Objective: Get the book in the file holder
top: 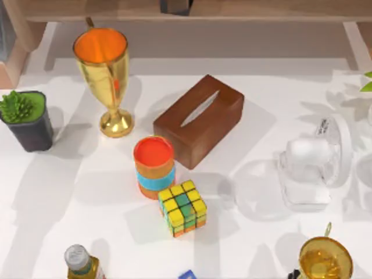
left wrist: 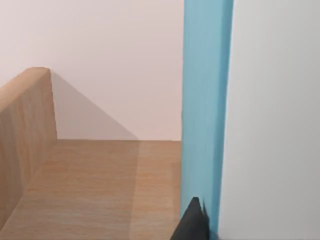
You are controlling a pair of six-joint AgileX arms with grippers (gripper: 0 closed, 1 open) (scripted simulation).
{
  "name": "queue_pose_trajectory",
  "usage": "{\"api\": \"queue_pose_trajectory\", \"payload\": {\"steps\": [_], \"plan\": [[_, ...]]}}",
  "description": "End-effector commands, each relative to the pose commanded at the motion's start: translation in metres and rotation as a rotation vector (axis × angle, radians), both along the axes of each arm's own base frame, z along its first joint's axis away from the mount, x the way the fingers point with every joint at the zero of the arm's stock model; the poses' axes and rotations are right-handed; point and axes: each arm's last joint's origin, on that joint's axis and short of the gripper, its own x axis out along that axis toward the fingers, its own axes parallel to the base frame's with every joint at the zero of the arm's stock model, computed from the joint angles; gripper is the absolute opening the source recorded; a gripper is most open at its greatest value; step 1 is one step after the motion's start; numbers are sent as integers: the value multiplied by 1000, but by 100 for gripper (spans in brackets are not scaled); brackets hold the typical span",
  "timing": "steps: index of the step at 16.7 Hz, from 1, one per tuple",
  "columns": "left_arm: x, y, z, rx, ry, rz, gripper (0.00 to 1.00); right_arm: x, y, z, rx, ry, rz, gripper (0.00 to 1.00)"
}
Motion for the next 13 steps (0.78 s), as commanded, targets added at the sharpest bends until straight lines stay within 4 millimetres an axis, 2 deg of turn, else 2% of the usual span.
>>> {"api": "queue_pose_trajectory", "payload": {"steps": [2,3,13], "plan": [[0,0,0,0,0,0,2,0,0,0,0,0,0,100],[0,0,0,0,0,0,0,0,0,0,0,0,0,100],[0,-1,2,2,3,-2,0,0,0,0,0,0,0,100]]}}
